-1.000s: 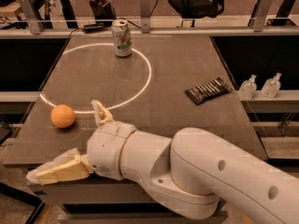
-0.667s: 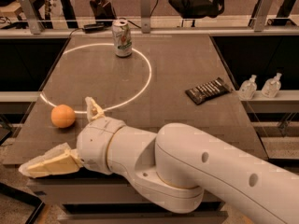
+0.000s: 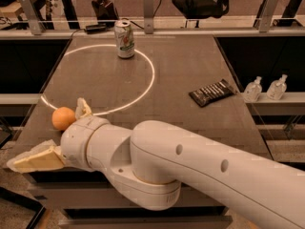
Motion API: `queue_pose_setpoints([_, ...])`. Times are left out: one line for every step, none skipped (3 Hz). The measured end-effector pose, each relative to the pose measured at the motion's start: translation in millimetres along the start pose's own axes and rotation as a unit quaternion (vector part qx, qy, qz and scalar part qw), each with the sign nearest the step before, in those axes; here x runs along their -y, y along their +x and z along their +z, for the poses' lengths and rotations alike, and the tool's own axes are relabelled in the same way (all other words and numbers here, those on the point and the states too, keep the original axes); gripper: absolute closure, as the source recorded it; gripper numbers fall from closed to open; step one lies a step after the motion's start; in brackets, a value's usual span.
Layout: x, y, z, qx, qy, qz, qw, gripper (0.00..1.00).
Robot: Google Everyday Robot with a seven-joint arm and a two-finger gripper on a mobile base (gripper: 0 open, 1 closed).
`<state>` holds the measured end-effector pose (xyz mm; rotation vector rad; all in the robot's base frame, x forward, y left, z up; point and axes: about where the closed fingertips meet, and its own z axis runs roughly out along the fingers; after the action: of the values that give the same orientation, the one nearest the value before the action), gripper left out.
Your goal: Move orange near rxbar chocolate
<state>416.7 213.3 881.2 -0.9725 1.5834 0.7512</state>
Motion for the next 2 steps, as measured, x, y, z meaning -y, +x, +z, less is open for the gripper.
queue_pose_setpoints([6.1, 3.6, 14.5, -0.001, 0.006, 0.019, 0.9998, 0.00])
queue_pose_setpoints([20.2, 10.7, 27.5, -0.002, 0.016, 0.033, 0.9993, 0.00])
